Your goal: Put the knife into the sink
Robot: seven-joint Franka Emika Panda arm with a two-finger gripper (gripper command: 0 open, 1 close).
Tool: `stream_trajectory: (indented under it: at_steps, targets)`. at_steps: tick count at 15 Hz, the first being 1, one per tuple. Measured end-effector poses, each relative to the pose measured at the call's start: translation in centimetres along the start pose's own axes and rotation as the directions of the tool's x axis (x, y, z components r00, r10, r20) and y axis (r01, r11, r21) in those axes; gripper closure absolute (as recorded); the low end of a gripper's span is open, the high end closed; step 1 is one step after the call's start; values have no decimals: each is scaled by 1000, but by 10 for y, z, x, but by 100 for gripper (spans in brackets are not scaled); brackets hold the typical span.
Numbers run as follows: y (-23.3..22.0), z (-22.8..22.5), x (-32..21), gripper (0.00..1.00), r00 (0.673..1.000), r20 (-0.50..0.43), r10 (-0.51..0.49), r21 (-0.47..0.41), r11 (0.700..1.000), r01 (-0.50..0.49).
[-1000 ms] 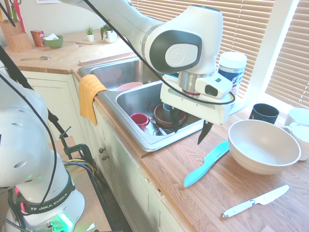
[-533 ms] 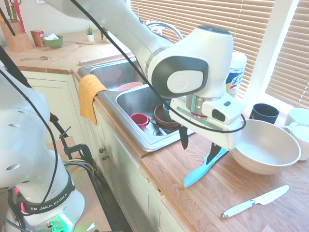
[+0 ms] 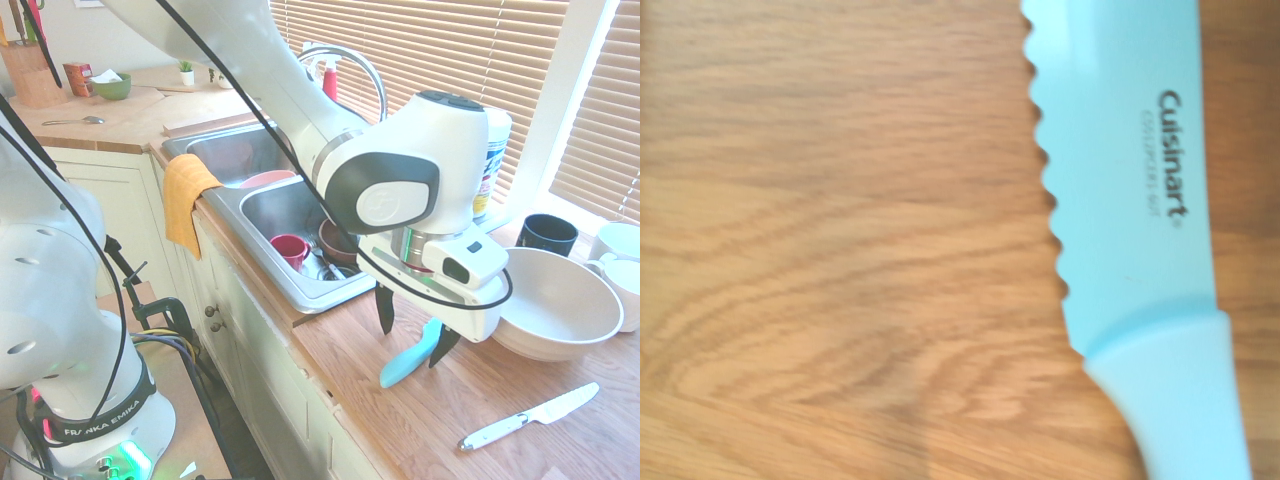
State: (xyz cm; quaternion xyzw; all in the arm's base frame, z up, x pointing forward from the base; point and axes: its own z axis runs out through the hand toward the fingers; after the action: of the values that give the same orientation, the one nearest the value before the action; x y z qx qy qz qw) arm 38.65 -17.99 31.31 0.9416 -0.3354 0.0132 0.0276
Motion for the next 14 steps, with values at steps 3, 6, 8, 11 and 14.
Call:
stream_trajectory:
  at_steps: [3,6,8,11,14]
  targets:
    - [-1,0,1,100,1000,1,-12,12,1000,12]
    - [-3,0,4,100,1000,-10,-23,17,1000,23]
    - [-5,1,6,100,1000,-10,-22,22,1000,22]
    - [-6,1,8,100,1000,-9,-19,30,999,19]
    - [-7,1,8,100,1000,-9,-17,35,999,17]
